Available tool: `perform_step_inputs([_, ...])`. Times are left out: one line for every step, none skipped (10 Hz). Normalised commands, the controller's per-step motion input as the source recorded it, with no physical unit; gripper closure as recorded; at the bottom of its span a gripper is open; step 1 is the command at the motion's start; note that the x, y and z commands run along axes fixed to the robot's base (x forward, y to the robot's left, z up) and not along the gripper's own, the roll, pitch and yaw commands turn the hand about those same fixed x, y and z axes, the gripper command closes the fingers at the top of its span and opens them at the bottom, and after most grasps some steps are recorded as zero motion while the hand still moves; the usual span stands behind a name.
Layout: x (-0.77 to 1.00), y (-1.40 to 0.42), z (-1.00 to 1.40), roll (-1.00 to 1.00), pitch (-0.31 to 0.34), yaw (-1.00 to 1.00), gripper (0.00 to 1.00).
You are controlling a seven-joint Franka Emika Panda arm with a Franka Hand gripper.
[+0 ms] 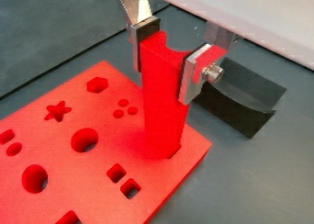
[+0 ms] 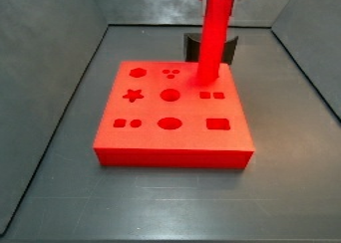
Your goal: Insert the arch object.
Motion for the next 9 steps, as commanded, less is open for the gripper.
perform_step_inputs([0.0, 0.0, -0.11, -0.17, -0.073, -0.06, 1.0])
perform_step_inputs([0.0, 0.0, -0.25, -0.08, -0.054, -0.02, 1.0])
perform_step_inputs([0.13, 0.0, -0.38, -0.05, -0.056, 0.0, 1.0])
perform_step_inputs([0.17, 0.0, -0.62, -0.01, -0.123, 0.0, 1.0])
perform_step_inputs([0.23, 0.0, -0.77, 0.0, -0.157, 0.0, 1.0])
perform_step_inputs([0.31, 0.0, -0.83, 0.0, -0.154, 0.0, 1.0])
perform_step_inputs([0.22, 0.0, -0.77, 0.0, -0.14, 0.0, 1.0])
perform_step_inputs([0.15, 0.0, -0.65, 0.02, -0.104, 0.0, 1.0])
perform_step_inputs([0.0, 0.0, -0.02, 0.0, 0.0, 0.0, 1.0])
